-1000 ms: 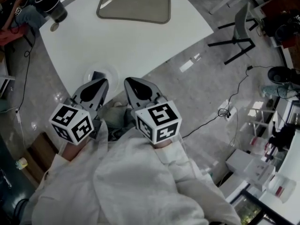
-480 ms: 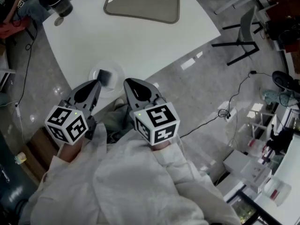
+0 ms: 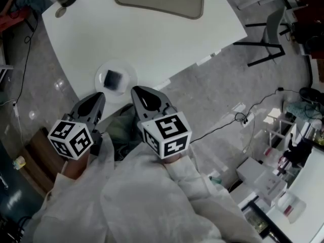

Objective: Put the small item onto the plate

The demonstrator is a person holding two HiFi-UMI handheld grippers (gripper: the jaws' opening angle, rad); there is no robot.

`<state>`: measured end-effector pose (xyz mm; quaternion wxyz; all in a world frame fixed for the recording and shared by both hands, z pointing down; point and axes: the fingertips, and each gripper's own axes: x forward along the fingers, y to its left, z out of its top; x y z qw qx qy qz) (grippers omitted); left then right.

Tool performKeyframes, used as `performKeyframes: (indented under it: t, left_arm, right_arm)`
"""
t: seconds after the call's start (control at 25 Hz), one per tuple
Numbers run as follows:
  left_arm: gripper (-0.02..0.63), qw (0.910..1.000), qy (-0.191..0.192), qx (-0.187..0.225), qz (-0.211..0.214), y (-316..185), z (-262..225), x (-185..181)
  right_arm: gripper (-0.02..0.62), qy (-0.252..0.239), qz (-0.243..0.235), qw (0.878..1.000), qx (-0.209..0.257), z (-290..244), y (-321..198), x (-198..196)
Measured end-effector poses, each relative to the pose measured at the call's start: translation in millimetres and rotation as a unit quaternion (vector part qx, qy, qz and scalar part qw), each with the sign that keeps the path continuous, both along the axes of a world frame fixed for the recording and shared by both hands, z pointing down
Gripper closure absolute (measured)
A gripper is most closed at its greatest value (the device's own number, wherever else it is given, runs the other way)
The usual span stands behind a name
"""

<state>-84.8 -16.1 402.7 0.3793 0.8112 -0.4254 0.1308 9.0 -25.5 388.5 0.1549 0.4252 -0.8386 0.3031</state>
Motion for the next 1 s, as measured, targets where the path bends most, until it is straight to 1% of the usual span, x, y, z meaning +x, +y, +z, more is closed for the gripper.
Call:
performKeyframes:
  t: [0.2,0.44,0.76,0.8,0.92,1.0]
  left_arm:
    - [0.595,0.9993,-0.004,-0.024,-0.029,3,16,-15]
    - [0.594,0.9969,-0.011,-0.036,-0.069,5,28,-23]
    - [0.591,0.9931,-0.018,-0.071,-0.091,9,52,-32]
    - [0.584,0.9925,-0.017,-0.077,-0.093,11,54,-30]
    - [0.528,0.9914,-0.014,-0.089,-0.095,12,60,-27]
    - [0.522,0.991,-0.014,-0.092,-0.096,10,61,-28]
  right_arm:
    - [0.579,-0.002,-0.003,1.0,-0.015,14,-2,-5]
    - [0.578,0.006,-0.009,0.999,-0.038,31,5,0]
    - [0.578,0.01,-0.003,0.998,-0.058,50,8,2]
    - [0.578,0.011,-0.003,0.998,-0.062,53,10,3]
    - [0.578,0.012,-0.003,0.997,-0.076,61,14,5]
    - [0.577,0.014,-0.001,0.996,-0.083,65,15,6]
